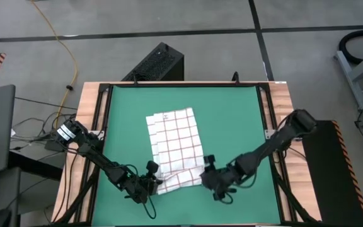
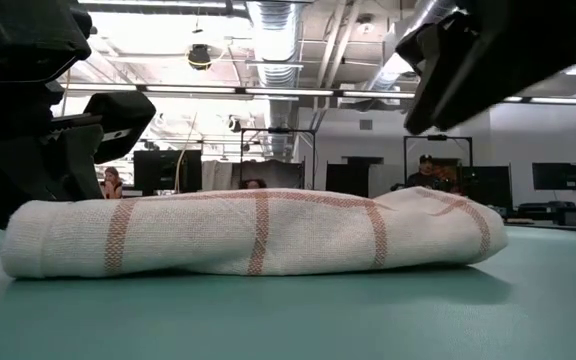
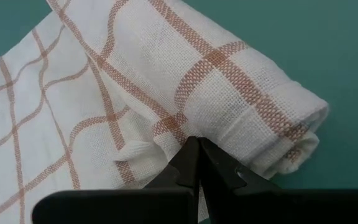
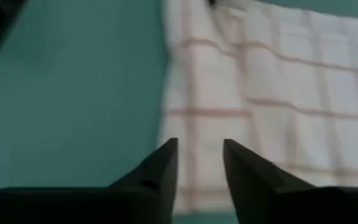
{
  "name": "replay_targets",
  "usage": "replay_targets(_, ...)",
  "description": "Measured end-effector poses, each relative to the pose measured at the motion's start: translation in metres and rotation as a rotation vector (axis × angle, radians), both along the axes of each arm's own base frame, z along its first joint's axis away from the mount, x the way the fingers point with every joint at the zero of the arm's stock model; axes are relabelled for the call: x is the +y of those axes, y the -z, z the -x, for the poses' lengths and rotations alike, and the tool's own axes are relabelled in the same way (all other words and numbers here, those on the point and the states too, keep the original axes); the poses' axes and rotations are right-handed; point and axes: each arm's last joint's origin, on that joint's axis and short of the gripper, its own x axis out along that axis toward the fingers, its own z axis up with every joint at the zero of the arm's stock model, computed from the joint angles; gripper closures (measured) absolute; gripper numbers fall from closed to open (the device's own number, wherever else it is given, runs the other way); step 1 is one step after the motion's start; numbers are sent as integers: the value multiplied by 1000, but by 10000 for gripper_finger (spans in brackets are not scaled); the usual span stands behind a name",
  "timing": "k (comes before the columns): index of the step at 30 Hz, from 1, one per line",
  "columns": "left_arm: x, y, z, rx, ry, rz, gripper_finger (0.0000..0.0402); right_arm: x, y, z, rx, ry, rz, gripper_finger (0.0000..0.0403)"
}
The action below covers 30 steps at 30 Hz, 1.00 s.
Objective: Roll towel
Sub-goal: Roll the white towel
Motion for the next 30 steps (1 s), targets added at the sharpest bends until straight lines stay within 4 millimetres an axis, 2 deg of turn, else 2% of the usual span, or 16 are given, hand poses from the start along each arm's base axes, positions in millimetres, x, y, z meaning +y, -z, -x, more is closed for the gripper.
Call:
replay_targets(3, 0, 0, 0, 0, 0, 0, 401, 10, 19, -8, -4, -31, 16, 202)
replay_targets(7, 0, 0, 0, 1, 0, 1, 401, 10, 47, -16, 58, -23, 82, 155)
replay_targets(11, 0, 0, 0, 2, -3, 4, 401, 3, 67, -21, 118, 15, 118, 144)
replay_targets(17, 0, 0, 0, 2, -8, 10, 401, -4, 77, -22, 187, 115, 101, 146)
replay_targets(24, 0, 0, 0, 1, -7, 9, 401, -5, 84, -9, 239, 228, 198, 206)
replay_targets(27, 0, -1, 0, -3, -7, 12, 401, -6, 85, -9, 243, 255, 181, 257)
replay_targets(30, -2, -6, 2, -18, 17, 4, 401, -5, 86, -9, 251, 245, 149, 327)
